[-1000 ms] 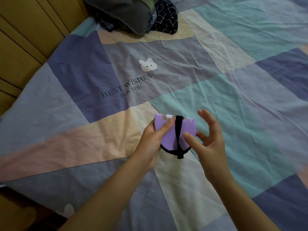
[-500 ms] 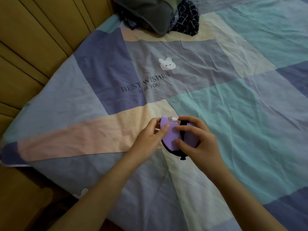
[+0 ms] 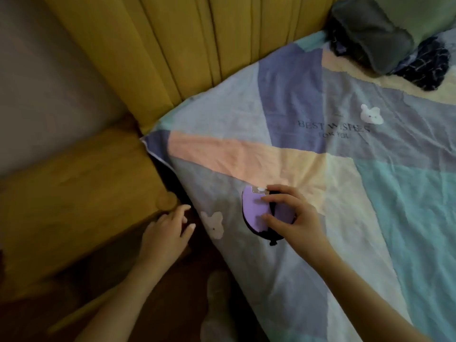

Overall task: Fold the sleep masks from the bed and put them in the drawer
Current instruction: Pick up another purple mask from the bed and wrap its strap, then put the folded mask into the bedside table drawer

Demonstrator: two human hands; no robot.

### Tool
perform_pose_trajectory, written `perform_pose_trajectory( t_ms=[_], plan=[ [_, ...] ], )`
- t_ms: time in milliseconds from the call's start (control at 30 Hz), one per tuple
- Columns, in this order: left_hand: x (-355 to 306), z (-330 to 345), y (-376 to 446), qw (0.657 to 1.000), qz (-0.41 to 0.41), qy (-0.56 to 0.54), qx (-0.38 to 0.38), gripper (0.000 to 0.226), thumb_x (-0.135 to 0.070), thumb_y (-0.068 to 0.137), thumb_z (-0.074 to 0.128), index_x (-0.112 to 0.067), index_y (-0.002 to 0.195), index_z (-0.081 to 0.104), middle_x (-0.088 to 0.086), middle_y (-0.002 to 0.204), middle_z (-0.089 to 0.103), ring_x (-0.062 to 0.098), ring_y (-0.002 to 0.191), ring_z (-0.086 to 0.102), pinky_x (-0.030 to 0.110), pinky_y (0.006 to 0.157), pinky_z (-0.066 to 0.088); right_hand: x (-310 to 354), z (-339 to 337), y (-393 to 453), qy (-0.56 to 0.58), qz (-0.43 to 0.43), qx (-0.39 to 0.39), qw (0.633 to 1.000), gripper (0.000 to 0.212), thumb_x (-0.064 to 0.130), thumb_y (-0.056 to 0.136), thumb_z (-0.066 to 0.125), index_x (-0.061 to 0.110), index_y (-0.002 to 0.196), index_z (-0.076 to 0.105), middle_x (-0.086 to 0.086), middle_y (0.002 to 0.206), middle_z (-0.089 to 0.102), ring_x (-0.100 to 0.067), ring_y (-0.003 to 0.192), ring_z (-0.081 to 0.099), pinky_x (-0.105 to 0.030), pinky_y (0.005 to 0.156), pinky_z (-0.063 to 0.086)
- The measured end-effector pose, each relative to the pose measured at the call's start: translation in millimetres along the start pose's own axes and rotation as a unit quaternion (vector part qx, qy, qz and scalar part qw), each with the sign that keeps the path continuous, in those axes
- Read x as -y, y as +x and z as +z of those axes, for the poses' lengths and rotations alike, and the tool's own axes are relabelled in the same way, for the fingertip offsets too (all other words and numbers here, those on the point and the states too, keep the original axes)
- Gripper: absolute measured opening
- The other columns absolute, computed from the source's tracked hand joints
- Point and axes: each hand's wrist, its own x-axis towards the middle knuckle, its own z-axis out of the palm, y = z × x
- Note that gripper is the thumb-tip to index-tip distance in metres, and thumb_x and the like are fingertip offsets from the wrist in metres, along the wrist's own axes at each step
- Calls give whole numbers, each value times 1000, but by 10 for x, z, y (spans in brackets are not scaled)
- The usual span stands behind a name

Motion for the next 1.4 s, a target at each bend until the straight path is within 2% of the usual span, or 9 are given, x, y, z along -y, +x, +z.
perform_pose_trajectory(
  t_ms=[167,300,533,667,800,967,1133,1267,1400],
  plan=[
    [1156,172,-519,989,-140,-50,-11,49,-45,96,40,-25,140,33,-15,101,65,7,75,62,26,56,50,160,1049,-32,-10,-23,148,989,29,3,75,77,17,99,73,5,120,56,6,112,51,-7,93,38],
    [1830,375,-700,968,-233,-94,-19,51,-43,97,41,-24,142,31,-10,94,68,14,78,64,34,64,54,172,2004,-68,-48,-37,222,973,28,18,74,77,15,101,72,8,122,55,3,117,49,-8,95,38],
    [2772,839,-894,967,-224,-109,47,59,-45,99,32,-25,150,12,-2,90,70,21,68,63,37,58,53,-70,3491,-200,-140,-17,316,938,26,5,78,72,17,100,68,7,126,49,-6,122,46,-7,90,33],
    [3048,989,-1045,974,-188,-61,107,59,-43,102,22,-30,150,-8,-1,57,51,17,43,40,28,39,27,-368,3980,-183,-225,2,323,919,27,7,80,71,13,105,66,0,132,47,-15,127,44,-20,94,35],
    [3139,1101,-1042,975,-191,-11,115,58,-40,103,18,-25,151,-12,0,52,42,15,41,35,27,40,25,-606,4314,-90,-273,45,323,905,29,9,81,71,14,108,65,-3,134,45,-18,127,44,-26,98,34],
    [3201,1214,-890,974,-200,-27,101,56,-38,104,18,-22,151,-8,2,53,39,17,44,38,27,41,23,-820,4746,8,-291,71,335,893,17,12,91,59,6,105,66,-9,115,56,-22,106,56,-28,87,44],
    [3435,1392,-845,970,-226,-70,58,52,-39,103,21,-22,151,16,8,81,67,27,71,64,29,48,29,-1023,5091,29,-304,36,367,878,31,-11,90,42,1,109,63,-7,106,60,-14,89,56,-12,70,45],
    [3471,1495,-854,967,-213,-134,38,52,-43,101,26,-23,149,23,6,76,66,24,64,61,29,47,31,-1277,5240,108,-280,116,406,862,10,15,92,56,15,102,58,5,68,60,-2,51,58,-18,49,46],
    [3485,1519,-840,965,-207,-159,27,50,-43,100,31,-22,145,28,5,82,67,24,68,63,30,48,28,-1271,5175,205,-527,-30,455,718,80,14,89,56,25,152,7,-14,129,58,-34,81,66,-32,49,40]
  ],
)
